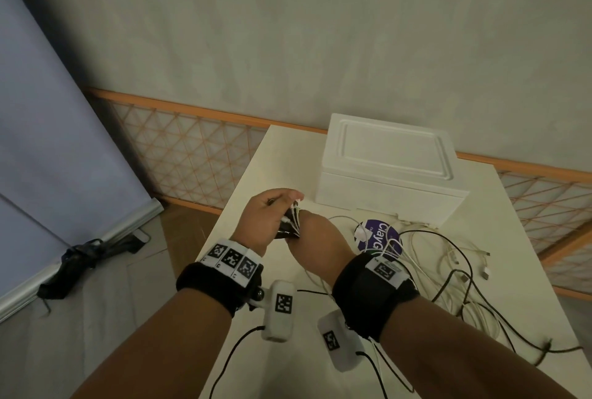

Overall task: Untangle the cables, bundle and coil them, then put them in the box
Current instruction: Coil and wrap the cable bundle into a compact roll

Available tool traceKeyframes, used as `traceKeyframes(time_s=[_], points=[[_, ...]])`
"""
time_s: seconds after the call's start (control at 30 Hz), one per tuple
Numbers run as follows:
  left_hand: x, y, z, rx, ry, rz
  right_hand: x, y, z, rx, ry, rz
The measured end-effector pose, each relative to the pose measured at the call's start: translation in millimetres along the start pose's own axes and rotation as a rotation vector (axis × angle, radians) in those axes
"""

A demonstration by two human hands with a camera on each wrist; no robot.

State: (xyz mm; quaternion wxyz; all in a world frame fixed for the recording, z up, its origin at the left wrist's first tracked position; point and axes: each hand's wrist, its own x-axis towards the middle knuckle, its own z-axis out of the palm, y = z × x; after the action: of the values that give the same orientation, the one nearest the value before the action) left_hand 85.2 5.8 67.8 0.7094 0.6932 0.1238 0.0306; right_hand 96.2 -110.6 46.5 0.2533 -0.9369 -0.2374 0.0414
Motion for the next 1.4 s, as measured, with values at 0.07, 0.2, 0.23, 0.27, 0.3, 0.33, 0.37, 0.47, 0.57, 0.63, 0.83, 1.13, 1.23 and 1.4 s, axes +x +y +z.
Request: traceKeyframes(time_s=[0.07, 0.2, 0.23, 0.27, 0.3, 0.33, 0.37, 0.47, 0.57, 0.63, 0.83, 1.13, 1.23, 1.4], points=[[2, -1, 2, 0.047, 0.018, 0.045, -1, -1, 0, -0.02, -0.008, 0.007], [4, -1, 8, 0.102, 0.001, 0.1, 0, -4, -5, 0.001, -0.015, 0.031], [4, 1, 8, 0.125, -0.033, 0.105, 0, -5, -7, 0.035, -0.033, 0.033], [5, 3, 7, 0.136, -0.084, 0.105, 0, -6, -11, 0.087, -0.053, 0.042], [6, 4, 4, 0.1, -0.152, 0.104, 0, -7, -14, 0.145, -0.068, 0.062], [7, 5, -1, 0.006, -0.217, 0.099, 1, -8, -20, 0.193, -0.076, 0.079], [9, 3, -7, -0.13, -0.26, 0.075, 2, -8, -25, 0.225, -0.073, 0.079], [15, -13, -21, -0.555, -0.268, -0.039, 5, -8, -41, 0.325, -0.004, 0.084], [0, -21, -11, -0.506, -0.309, -0.082, 8, -10, -47, 0.53, 0.066, 0.119], [-9, -19, 3, -0.344, -0.446, -0.022, 14, -11, -42, 0.512, 0.114, 0.103], [-8, -13, 21, -0.215, -0.316, -0.046, 27, -6, -39, 0.392, 0.052, 0.091], [-10, -12, 33, -0.452, -0.368, -0.037, 17, -7, -58, 0.098, -0.015, 0.042], [-11, -13, 38, -0.49, -0.33, -0.017, 18, -9, -58, 0.031, -0.033, 0.065], [-12, -9, 45, -0.229, -0.221, -0.037, 17, -2, -69, 0.505, -0.139, -0.04]])
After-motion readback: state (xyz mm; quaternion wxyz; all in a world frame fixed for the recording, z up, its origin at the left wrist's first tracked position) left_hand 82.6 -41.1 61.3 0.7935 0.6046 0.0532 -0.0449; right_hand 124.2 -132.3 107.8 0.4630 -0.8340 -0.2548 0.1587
